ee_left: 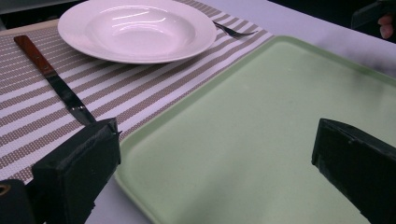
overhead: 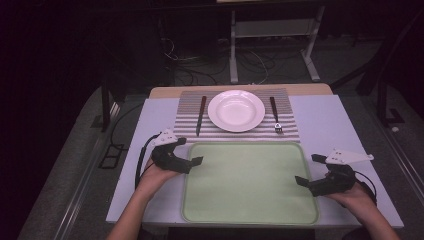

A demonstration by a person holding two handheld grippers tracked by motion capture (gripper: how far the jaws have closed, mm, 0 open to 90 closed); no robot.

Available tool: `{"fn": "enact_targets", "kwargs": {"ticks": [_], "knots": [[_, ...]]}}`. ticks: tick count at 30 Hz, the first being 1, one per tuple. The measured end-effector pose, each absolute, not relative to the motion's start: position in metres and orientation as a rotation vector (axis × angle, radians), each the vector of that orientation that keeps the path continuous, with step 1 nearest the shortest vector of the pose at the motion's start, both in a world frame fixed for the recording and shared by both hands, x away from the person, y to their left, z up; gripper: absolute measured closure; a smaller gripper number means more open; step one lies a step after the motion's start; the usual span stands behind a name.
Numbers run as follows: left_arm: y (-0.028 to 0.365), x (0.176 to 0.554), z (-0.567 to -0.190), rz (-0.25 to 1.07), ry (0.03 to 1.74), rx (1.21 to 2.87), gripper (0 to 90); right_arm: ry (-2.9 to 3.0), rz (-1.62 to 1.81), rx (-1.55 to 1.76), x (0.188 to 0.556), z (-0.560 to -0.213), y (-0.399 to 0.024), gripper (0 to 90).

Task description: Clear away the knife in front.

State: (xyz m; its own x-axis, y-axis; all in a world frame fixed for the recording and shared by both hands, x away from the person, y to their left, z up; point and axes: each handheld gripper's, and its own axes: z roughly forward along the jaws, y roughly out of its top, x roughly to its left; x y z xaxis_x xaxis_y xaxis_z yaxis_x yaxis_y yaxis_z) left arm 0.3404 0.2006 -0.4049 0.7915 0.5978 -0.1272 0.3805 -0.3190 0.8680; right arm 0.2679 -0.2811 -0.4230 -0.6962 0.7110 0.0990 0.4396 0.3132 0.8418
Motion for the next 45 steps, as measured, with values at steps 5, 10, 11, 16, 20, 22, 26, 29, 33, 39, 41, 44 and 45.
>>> {"fn": "enact_targets", "kwargs": {"ticks": [5,10,11,16,20,22,26,29,33,39,41,44,45], "knots": [[0.199,0.344,-0.405,0.276,0.738,1.951,2.5,2.293,1.327,1.033,0.267,-0.423,-0.281,0.0],[0.197,0.349,-0.406,0.271,0.744,1.951,4.5,2.295,1.324,1.034,0.267,-0.423,-0.28,0.0],[0.197,0.349,-0.406,0.271,0.744,1.951,4.8,2.295,1.324,1.034,0.267,-0.423,-0.28,0.0],[0.195,0.356,-0.406,0.278,0.754,1.95,5.9,2.293,1.341,1.036,0.267,-0.423,-0.281,0.0],[0.193,0.363,-0.406,0.28,0.763,1.942,7.5,2.289,1.347,1.044,0.268,-0.423,-0.281,0.0],[0.192,0.367,-0.406,0.292,0.764,1.941,8.8,2.289,1.344,1.043,0.267,-0.423,-0.281,0.0],[0.19,0.376,-0.406,0.305,0.764,1.933,12.5,2.283,1.347,1.044,0.267,-0.423,-0.282,0.0],[0.189,0.38,-0.407,0.307,0.771,1.939,13.1,2.282,1.346,1.048,0.267,-0.423,-0.283,0.0],[0.188,0.39,-0.406,0.312,0.782,1.937,14.1,2.283,1.345,1.043,0.267,-0.423,-0.282,0.0],[0.188,0.4,-0.405,0.325,0.789,1.927,19.1,2.282,1.345,1.043,0.267,-0.423,-0.283,0.0],[0.188,0.406,-0.403,0.339,0.794,1.918,21.1,2.282,1.346,1.046,0.267,-0.423,-0.283,0.0],[0.188,0.41,-0.403,0.349,0.797,1.917,25.0,2.282,1.343,1.046,0.267,-0.423,-0.283,0.0],[0.188,0.412,-0.403,0.352,0.802,1.923,29.6,2.281,1.346,1.046,0.267,-0.423,-0.283,0.0]]}}
